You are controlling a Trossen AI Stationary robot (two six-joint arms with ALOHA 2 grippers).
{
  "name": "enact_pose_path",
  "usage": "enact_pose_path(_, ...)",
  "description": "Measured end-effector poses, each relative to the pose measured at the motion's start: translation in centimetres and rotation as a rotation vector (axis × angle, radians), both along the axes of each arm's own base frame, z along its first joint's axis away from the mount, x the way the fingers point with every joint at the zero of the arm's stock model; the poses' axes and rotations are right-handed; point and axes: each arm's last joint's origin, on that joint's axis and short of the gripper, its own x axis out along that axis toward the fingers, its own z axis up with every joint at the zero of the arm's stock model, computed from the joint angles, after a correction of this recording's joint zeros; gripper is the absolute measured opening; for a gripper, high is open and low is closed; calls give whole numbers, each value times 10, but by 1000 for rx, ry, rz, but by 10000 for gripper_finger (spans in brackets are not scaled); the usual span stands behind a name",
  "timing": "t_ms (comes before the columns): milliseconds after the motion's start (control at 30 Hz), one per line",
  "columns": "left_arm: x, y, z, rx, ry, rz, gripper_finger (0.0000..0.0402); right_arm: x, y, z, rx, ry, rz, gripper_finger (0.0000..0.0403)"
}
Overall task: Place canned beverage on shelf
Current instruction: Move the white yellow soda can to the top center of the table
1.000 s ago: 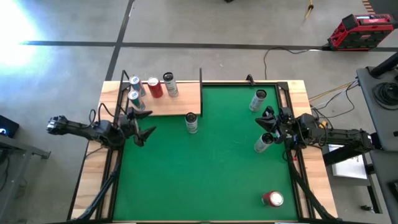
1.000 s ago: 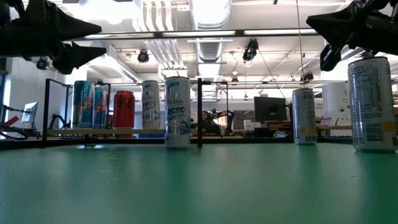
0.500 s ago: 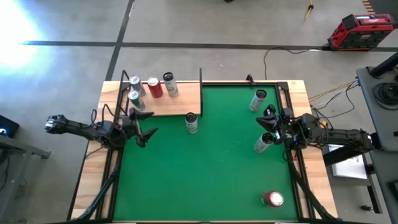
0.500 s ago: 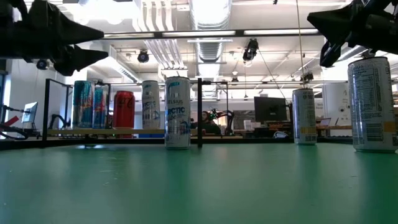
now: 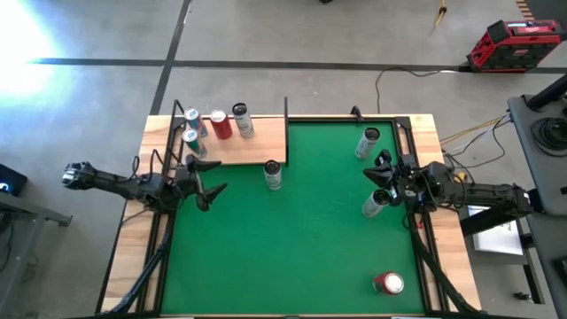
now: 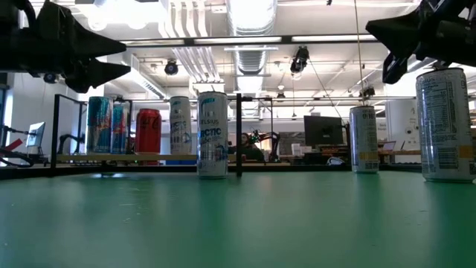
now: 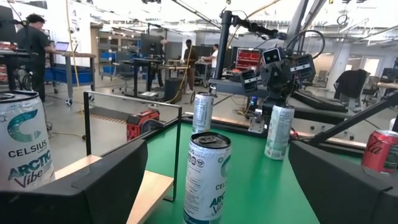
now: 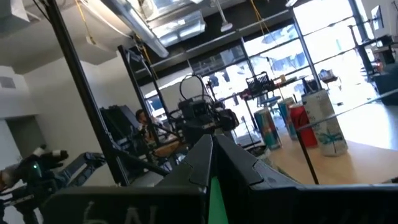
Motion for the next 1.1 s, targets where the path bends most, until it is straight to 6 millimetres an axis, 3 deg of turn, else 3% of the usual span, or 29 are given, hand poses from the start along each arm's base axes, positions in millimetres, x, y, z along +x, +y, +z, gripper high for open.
enact_pose_path(433,-9,2,9,-22,-103,0,375,3,0,-11,61,111,12,13)
enact_pose_path(767,-19,4,16,-43,-202,0,375,1,0,-2,145,13,50,13)
enact_pose_path(900,-20,4,17,-47,-222,1,375,0,0,12,127,42,40,13)
enact_pose_path(1100,-20,4,17,-46,-216,1,375,-4,-3,57,106,284,-121,13)
